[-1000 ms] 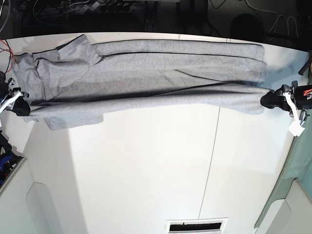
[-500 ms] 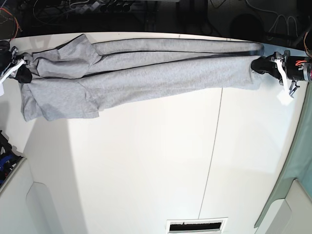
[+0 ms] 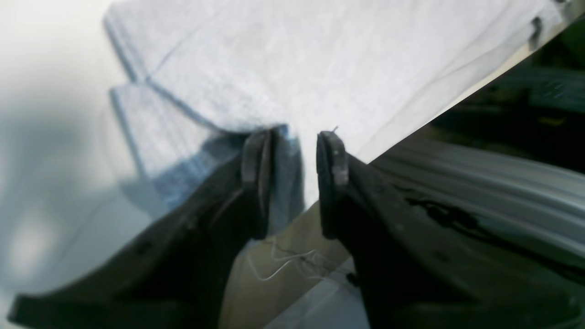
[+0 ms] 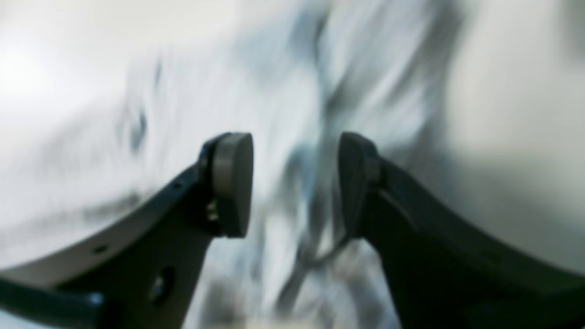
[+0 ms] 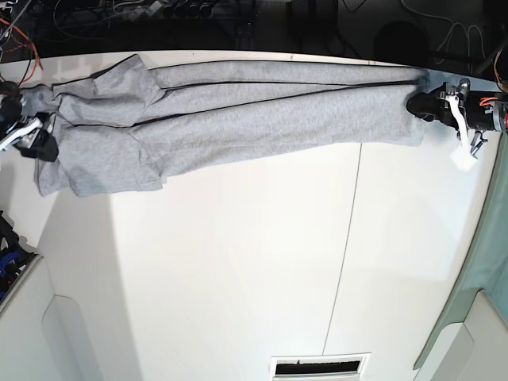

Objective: Layout the t-shirt on the table in an organized manner, then fold the t-shirt properly
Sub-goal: 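Lift the opposite edge and fold it over onto the first fold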

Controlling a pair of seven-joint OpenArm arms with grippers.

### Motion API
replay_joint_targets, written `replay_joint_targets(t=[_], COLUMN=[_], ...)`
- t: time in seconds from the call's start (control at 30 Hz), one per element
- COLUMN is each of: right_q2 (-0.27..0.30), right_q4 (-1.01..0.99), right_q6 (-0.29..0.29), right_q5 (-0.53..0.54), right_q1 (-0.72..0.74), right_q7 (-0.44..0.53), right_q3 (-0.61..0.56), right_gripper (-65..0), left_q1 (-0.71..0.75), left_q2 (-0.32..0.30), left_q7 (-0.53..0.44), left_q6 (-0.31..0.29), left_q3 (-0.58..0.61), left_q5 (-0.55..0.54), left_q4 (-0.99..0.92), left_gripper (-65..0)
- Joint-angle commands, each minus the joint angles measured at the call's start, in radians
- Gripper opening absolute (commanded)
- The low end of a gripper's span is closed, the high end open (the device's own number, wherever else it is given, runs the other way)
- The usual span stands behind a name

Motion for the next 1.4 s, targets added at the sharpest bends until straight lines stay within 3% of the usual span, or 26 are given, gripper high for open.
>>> replay_joint_targets(t=[0.0,0.2,0.37,0.5,0.9,0.97,1.13,1.37], right_q2=[0.010,-0.025,-0.025,-0.025,-0.050,-0.050,-0.050,-0.050], right_q4=[0.016,-0.042,-0.254,-0.412,-0.429,-0.428,-0.426,-0.361], right_q6=[0.005,-0.027,-0.073,-0.042,-0.039,-0.039,-0.039,-0.039], right_q5=[0.012,-0.131,-0.262,-0.266,-0.221,-0.213,-0.213,-0.187], right_q1=[0.031,0.171,0.326,0.402,0.379,0.373,0.371,0.371], right_q7=[0.022,0.061,0.148,0.139,0.081,0.081,0.082,0.076], right_q3=[0.018,-0.024,-0.123,-0.205,-0.262,-0.262,-0.261,-0.220], right_gripper=[-35.1,-35.1,-35.1,-35.1,-35.6,-39.9,-65.0,-65.0], left_q1=[-0.010,-0.011,-0.011,-0.010,-0.011,-0.011,-0.010,-0.011], left_q2=[-0.023,-0.022,-0.023,-0.023,-0.023,-0.023,-0.023,-0.023], left_q7=[-0.011,-0.034,-0.033,-0.033,-0.048,-0.049,-0.048,-0.048], left_q6=[-0.009,-0.009,-0.009,-0.009,-0.009,-0.009,-0.009,-0.009], left_q3=[-0.011,-0.011,-0.011,-0.011,-0.011,-0.011,-0.011,-0.011], left_q5=[-0.016,-0.017,-0.013,0.009,0.014,0.014,0.014,0.015], left_q4=[0.011,0.011,0.011,0.011,0.011,0.011,0.011,0.011], left_gripper=[-45.4,-45.4,-45.4,-45.4,-45.4,-45.4,-45.4,-45.4])
